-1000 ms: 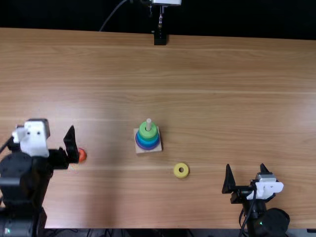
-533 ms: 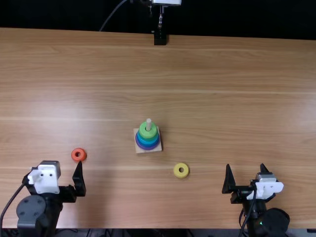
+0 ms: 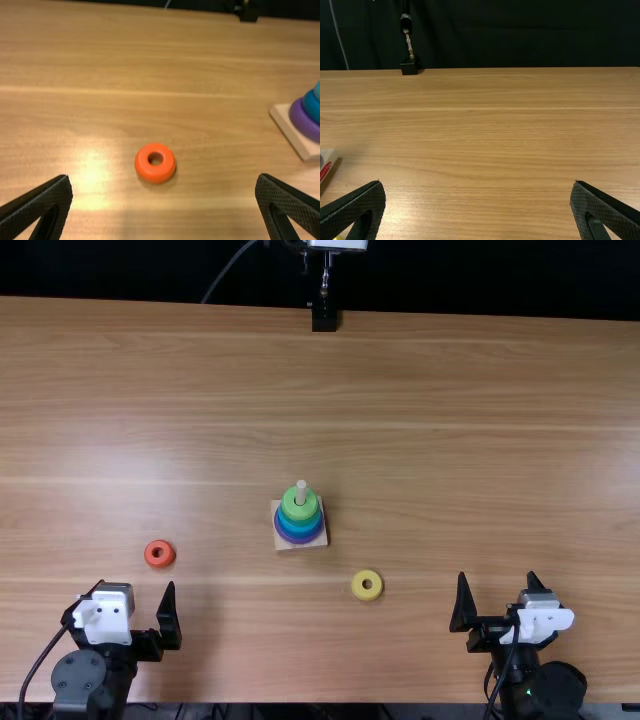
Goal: Build the Hanoi tower: stack the rings onto the peg from bottom to top in this color order: purple, dark blue, light blue, dark green, light green, yellow, orange.
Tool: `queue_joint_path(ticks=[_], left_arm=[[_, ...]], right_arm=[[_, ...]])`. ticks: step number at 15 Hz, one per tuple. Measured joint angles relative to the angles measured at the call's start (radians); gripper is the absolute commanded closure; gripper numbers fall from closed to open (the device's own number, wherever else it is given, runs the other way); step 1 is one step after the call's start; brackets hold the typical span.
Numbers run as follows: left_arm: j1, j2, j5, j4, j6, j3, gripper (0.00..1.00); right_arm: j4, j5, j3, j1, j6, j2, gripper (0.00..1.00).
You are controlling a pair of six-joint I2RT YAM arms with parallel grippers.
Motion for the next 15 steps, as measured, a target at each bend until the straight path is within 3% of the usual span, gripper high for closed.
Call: queue_joint_path(ticks=[15], left_arm=[[0.000, -0.047, 0.014, 0.027, 0.002, -0.018, 0.00]], right_arm=[[0.000, 0.000, 0.000, 0.000, 0.000, 0.000, 0.00]])
